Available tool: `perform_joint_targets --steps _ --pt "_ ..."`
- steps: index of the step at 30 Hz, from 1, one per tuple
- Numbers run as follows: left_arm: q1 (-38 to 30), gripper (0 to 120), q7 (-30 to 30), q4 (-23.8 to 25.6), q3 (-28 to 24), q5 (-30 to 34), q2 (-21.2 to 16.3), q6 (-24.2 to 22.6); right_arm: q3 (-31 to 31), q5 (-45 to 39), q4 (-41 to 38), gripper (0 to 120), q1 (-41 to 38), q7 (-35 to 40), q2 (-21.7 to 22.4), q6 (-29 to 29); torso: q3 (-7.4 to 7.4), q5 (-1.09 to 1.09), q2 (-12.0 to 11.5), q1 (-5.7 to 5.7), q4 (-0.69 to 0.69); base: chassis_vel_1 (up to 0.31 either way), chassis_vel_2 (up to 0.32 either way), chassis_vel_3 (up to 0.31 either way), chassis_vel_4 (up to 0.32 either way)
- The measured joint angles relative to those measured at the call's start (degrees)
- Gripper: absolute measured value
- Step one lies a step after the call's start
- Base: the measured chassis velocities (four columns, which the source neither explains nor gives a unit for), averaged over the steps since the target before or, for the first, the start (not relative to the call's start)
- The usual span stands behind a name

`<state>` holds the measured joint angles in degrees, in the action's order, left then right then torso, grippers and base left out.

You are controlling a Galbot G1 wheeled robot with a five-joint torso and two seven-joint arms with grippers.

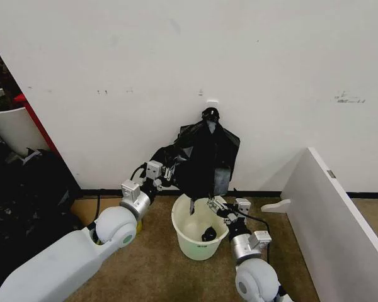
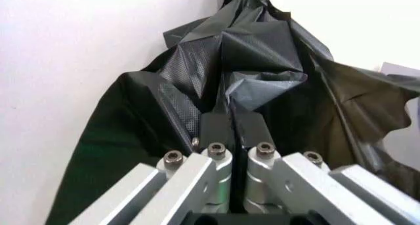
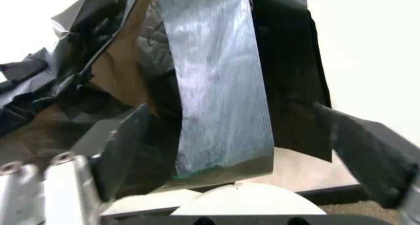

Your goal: Place the garbage bag over the trash bin.

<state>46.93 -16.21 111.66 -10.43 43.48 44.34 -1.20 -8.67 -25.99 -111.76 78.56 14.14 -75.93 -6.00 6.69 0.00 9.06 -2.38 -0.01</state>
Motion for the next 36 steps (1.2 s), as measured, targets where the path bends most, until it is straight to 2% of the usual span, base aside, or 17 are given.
perform_joint_targets --steps 3,7,8,11,12,17,20,23,24,25,30,36 --pt "0.18 0 0.00 0.04 0.21 -0.02 -0.17 0.00 0.08 0.80 -0.14 77 0.19 -0.21 0.09 -0.02 0.00 0.00 0.00 0.00 0.00 0.000 0.000 0.000 0.000" --pt "0.28 0 0.00 0.07 0.29 -0.04 -0.17 0.00 0.20 1.32 -0.15 69 0.21 -0.31 0.06 -0.07 0.00 0.00 -0.01 0.00 0.00 0.000 0.000 0.000 0.000" --pt "0.31 0 0.00 0.08 0.29 -0.05 -0.17 0.00 0.31 2.23 -0.08 62 0.17 -0.48 -0.01 -0.26 0.00 0.00 -0.01 0.00 0.00 0.000 0.000 0.000 0.000" --pt "0.31 0 0.01 0.27 -0.04 -0.09 -0.33 -0.02 0.46 4.47 0.17 49 0.08 -0.68 -0.18 -0.95 0.00 0.00 -0.01 0.00 0.00 0.000 0.000 0.000 0.000" --pt "0.31 0 0.01 0.27 -0.04 -0.09 -0.33 -0.02 0.46 4.47 0.17 49 0.08 -0.68 -0.18 -0.95 0.00 0.00 -0.01 0.00 0.00 0.000 0.000 0.000 0.000" --pt "1.04 0 0.01 0.41 0.46 -0.38 -0.47 0.00 0.44 6.94 0.22 26 0.40 -0.93 -0.31 -1.94 0.00 0.00 -0.01 0.00 0.00 0.000 0.000 0.000 0.000" --pt "1.49 0 0.02 0.43 0.85 -0.59 -0.42 0.06 0.40 7.34 0.19 19 0.66 -1.04 -0.32 -2.22 0.00 0.00 -0.01 0.00 0.00 0.000 0.000 0.000 0.000" --pt "2.66 0 0.02 0.77 1.84 -0.84 -0.17 0.16 0.34 8.19 -0.03 7 1.12 -1.28 -0.32 -2.66 0.00 0.00 -0.01 0.00 0.00 0.000 0.000 0.000 0.000" --pt "2.83 0 0.02 0.83 1.97 -0.90 -0.15 0.17 0.34 8.32 -0.14 7 1.22 -1.33 -0.31 -2.70 0.00 0.00 -0.01 0.00 0.00 0.000 0.000 0.000 0.000" --pt "3.60 0 0.01 1.20 2.60 -1.14 -0.09 0.24 0.34 8.76 -0.63 0 1.61 -1.51 -0.23 -2.81 0.00 0.00 -0.01 0.00 0.00 0.000 0.000 0.000 0.000" --pt "5.96 0 0.06 2.53 4.53 -1.51 -0.09 0.27 0.44 9.71 -2.64 0 3.34 -2.11 0.53 -3.20 0.00 0.00 -0.01 0.00 -0.01 0.000 0.000 0.000 0.000" --pt "13.84 0 0.48 5.84 8.58 -3.18 -0.86 0.59 0.59 11.37 -6.32 0 7.71 -2.80 2.65 -3.98 -0.01 0.00 0.00 0.00 0.01 0.000 0.000 0.000 0.000"
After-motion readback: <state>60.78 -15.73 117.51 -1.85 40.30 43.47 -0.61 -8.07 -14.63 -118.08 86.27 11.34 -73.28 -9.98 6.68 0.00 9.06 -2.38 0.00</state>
